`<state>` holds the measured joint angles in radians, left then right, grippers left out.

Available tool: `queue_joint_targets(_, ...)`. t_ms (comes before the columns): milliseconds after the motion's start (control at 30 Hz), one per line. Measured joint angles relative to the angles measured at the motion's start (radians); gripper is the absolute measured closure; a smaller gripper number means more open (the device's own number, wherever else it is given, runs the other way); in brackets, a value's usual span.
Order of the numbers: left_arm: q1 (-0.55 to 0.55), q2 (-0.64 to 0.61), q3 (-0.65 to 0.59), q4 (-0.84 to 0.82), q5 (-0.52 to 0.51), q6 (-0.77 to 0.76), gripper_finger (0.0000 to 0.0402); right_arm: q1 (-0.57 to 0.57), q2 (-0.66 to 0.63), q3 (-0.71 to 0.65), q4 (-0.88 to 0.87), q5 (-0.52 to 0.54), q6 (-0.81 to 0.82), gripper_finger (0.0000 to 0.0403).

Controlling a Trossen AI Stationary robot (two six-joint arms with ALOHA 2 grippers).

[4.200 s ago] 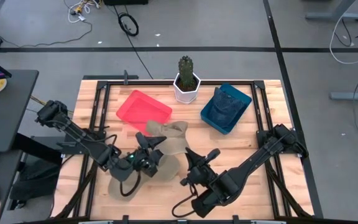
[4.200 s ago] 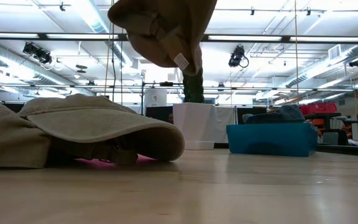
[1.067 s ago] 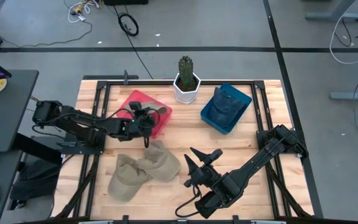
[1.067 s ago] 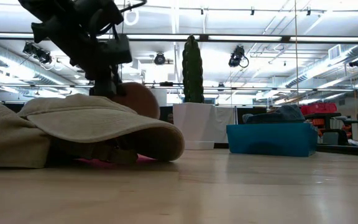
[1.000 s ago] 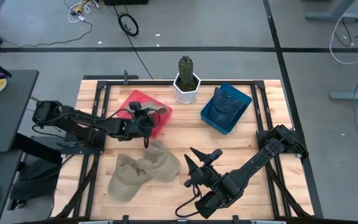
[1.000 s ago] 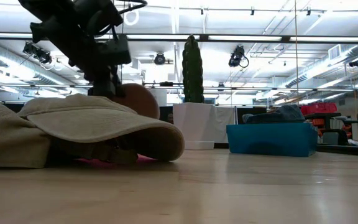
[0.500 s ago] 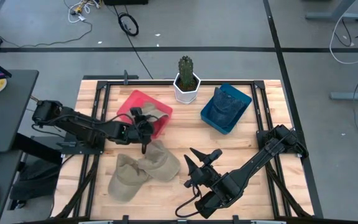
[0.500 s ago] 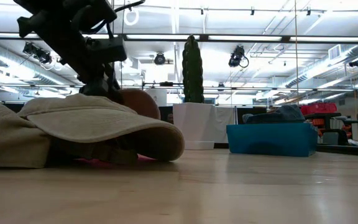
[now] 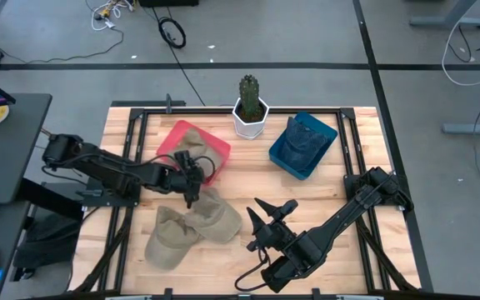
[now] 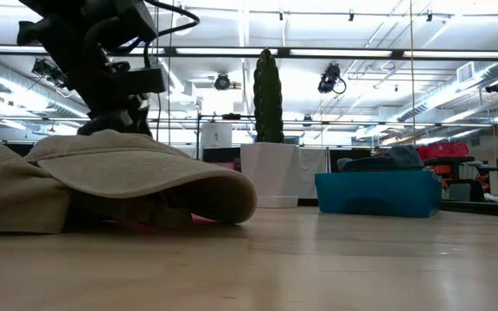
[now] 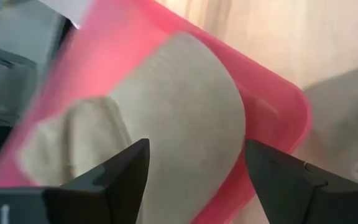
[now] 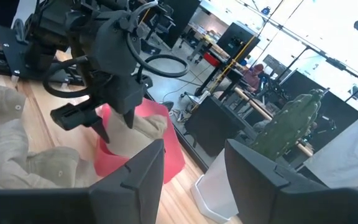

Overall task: Pick & Place hat
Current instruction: Put the right brown cap into the red bin, then put the left brown cap into the red bin

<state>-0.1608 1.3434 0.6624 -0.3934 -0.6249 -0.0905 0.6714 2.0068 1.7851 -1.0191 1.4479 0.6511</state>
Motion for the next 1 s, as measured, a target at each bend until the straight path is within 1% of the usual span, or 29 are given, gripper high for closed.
queue_joint_targets(133,-0.001,-0.025,0.015,-0.056,0.035,-0.005,0.0138,-0.003,0.0,0.0,0.0,0.0,0.006,0.0231)
queue_joint_targets(400,0.0,-0.097,0.108,-0.178,-0.006,-0.021,0.0156,-0.003,0.0,0.0,-0.001,-0.008,0.016,0.0231)
queue_joint_targets(600,0.001,-0.103,0.135,-0.244,-0.007,-0.079,0.0169,-0.004,0.0,0.0,-0.002,-0.025,0.019,0.0231)
queue_joint_targets(767,-0.008,-0.108,0.135,-0.235,-0.011,-0.12,0.0185,-0.004,0.0,0.0,-0.004,-0.027,0.019,0.0231)
queue_joint_targets(867,-0.033,-0.141,0.135,-0.201,-0.047,-0.111,0.0195,-0.004,0.0,0.0,-0.011,-0.027,0.036,0.0231)
queue_joint_targets(1000,-0.088,-0.212,0.135,-0.148,-0.051,-0.109,0.0208,-0.004,0.0,0.0,-0.044,-0.027,0.102,0.0231)
